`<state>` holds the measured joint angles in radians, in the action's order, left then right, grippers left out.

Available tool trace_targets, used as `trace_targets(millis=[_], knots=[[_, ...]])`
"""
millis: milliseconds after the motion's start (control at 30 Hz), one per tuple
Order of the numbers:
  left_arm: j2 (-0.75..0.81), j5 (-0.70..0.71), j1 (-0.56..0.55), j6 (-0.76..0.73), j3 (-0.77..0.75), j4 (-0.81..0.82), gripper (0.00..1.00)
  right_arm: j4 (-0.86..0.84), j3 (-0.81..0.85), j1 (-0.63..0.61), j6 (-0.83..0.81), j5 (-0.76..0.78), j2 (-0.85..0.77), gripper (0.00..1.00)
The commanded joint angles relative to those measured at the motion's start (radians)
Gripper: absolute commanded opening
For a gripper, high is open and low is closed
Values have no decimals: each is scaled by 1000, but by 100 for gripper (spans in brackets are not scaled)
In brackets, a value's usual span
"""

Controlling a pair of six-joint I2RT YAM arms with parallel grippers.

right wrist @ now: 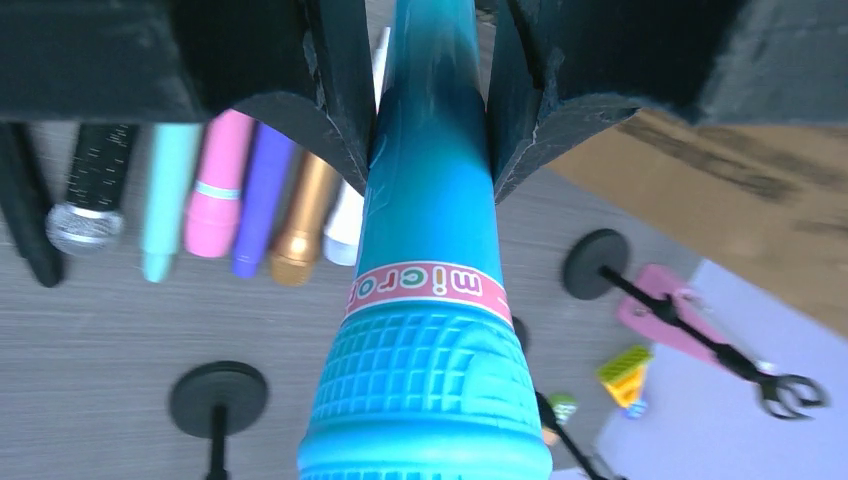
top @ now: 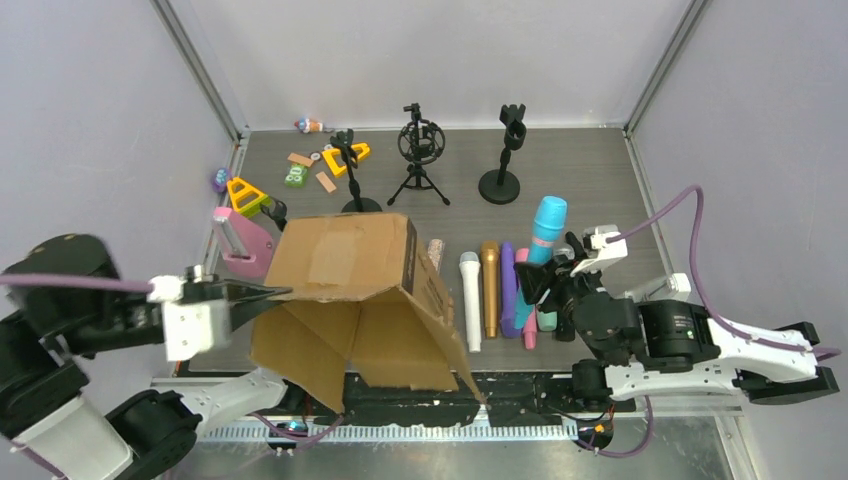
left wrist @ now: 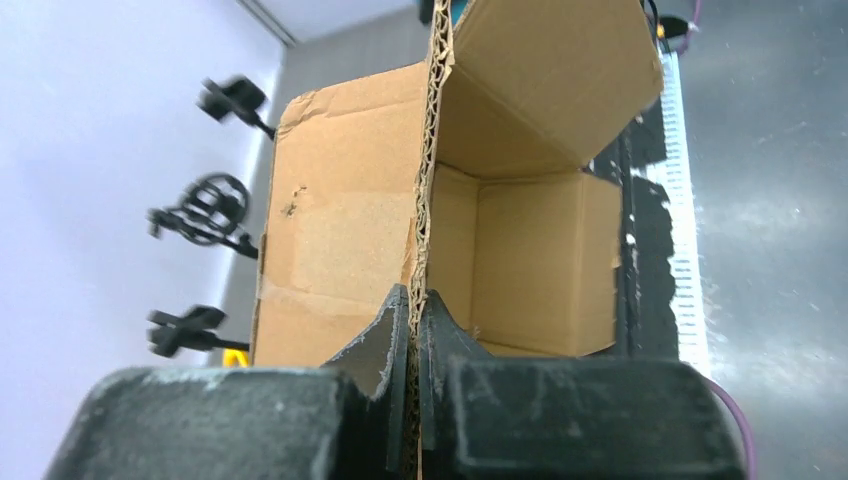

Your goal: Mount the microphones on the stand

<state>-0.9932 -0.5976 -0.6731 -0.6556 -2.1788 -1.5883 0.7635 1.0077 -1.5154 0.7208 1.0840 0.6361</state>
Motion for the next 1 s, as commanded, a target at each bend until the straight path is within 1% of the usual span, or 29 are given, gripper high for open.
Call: trace_targets(millis=[0,67,100,167,200,233,367,467,567,733,967], knots=[[1,-70,-3,35,-126,-69,0,154,-16,81,103,-9,68,5],[20,-43,-4,53,-129,-2,0,135,-52,125,106,-72,95,5],[26,-30,-3,66,-129,25,0,88,-67,137,100,-95,102,5],[31,-2,-3,77,-132,62,0,-20,-118,167,59,-201,119,5],[30,5,-3,79,-136,75,0,-88,-145,173,54,-223,144,5],[31,11,-4,80,-138,88,0,-114,-153,183,47,-256,161,5],[34,38,-3,65,-169,123,0,-237,-160,207,27,-336,303,5],[44,67,-3,59,-195,158,0,-325,-147,224,31,-377,421,5],[64,83,-3,53,-179,169,0,-385,-148,264,53,-423,516,5],[87,93,-3,46,-138,163,0,-487,-171,307,73,-459,630,5],[95,106,-4,42,-118,175,0,-563,-203,353,143,-514,762,5]])
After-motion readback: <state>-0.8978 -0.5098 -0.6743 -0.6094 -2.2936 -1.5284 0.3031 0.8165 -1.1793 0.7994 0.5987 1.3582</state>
